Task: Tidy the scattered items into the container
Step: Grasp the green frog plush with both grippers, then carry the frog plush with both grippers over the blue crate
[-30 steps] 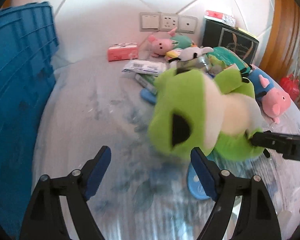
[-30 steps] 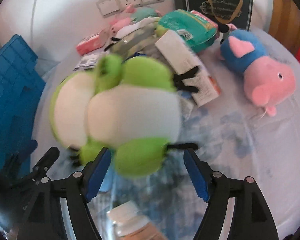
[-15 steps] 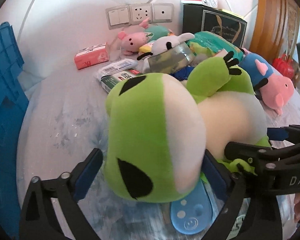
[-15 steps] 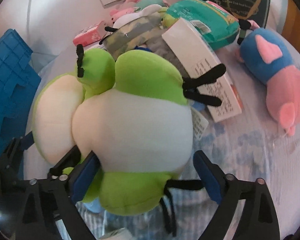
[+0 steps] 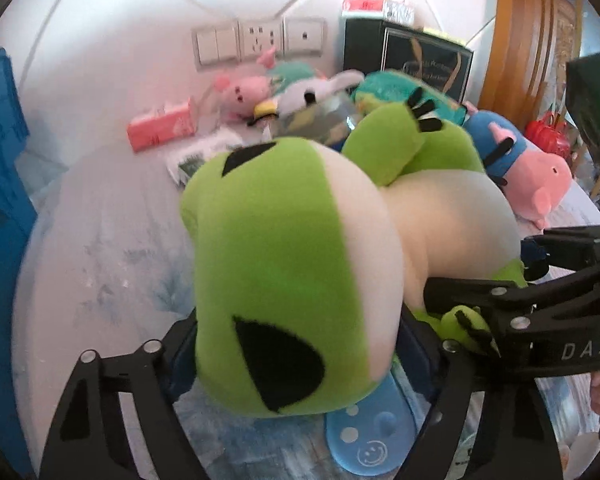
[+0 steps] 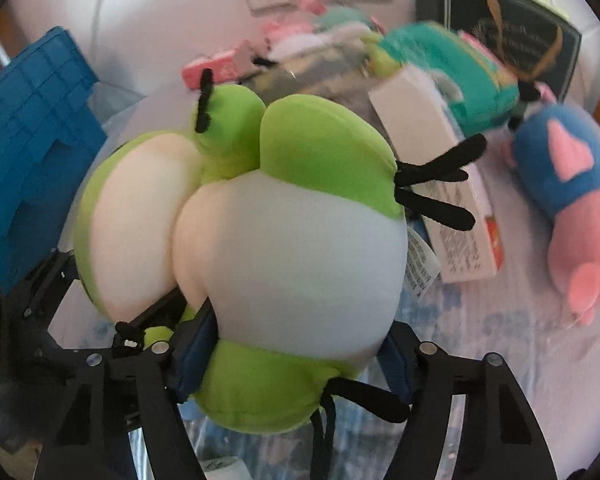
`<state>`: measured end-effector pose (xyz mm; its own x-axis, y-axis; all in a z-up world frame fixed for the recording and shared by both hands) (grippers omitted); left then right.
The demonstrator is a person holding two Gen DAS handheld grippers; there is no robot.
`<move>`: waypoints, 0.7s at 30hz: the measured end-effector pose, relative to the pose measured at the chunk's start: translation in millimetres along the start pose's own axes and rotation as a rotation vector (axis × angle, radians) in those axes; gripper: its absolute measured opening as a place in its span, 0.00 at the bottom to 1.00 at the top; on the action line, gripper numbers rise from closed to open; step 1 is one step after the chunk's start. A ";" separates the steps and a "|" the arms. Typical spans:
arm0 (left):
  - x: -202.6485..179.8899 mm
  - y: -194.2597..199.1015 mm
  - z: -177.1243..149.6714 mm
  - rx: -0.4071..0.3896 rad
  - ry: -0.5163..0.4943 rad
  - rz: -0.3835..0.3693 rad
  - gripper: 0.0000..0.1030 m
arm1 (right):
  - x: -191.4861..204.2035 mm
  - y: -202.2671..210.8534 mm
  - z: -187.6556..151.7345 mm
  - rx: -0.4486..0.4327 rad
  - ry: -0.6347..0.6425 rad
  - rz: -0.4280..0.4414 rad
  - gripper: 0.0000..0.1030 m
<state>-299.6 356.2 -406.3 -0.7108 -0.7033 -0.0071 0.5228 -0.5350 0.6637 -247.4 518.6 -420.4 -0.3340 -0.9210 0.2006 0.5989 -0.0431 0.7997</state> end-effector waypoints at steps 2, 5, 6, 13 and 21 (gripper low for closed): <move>-0.8 8.8 3.4 -0.016 0.004 0.013 0.78 | 3.0 8.4 1.0 -0.021 0.004 0.005 0.67; -3.7 27.4 12.0 -0.049 -0.017 0.037 0.78 | 6.9 24.3 0.4 -0.057 0.002 0.030 0.67; -4.2 34.9 15.6 -0.064 -0.021 0.044 0.78 | 9.4 30.7 1.8 -0.073 0.004 0.037 0.67; 1.9 107.3 55.7 -0.180 -0.023 0.126 0.78 | 47.5 96.2 31.1 -0.207 0.065 0.094 0.67; 39.2 229.4 105.5 -0.343 0.010 0.322 0.78 | 127.5 190.0 79.4 -0.367 0.219 0.235 0.67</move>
<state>-257.2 255.2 -175.4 -0.4832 -0.8625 0.1506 0.8425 -0.4113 0.3479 -234.0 423.8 -198.0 -0.0220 -0.9803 0.1962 0.8702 0.0779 0.4866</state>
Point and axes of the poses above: each gripper's, at about its wrist camera, not at the fingertips, and y roughly against the way its jaws point, x to its left, z to its top, the point moved 3 cm from there along -y, roughly the way its jaws point, and after that the axes turned 6 degrees about -x, right-handed, at the moved point
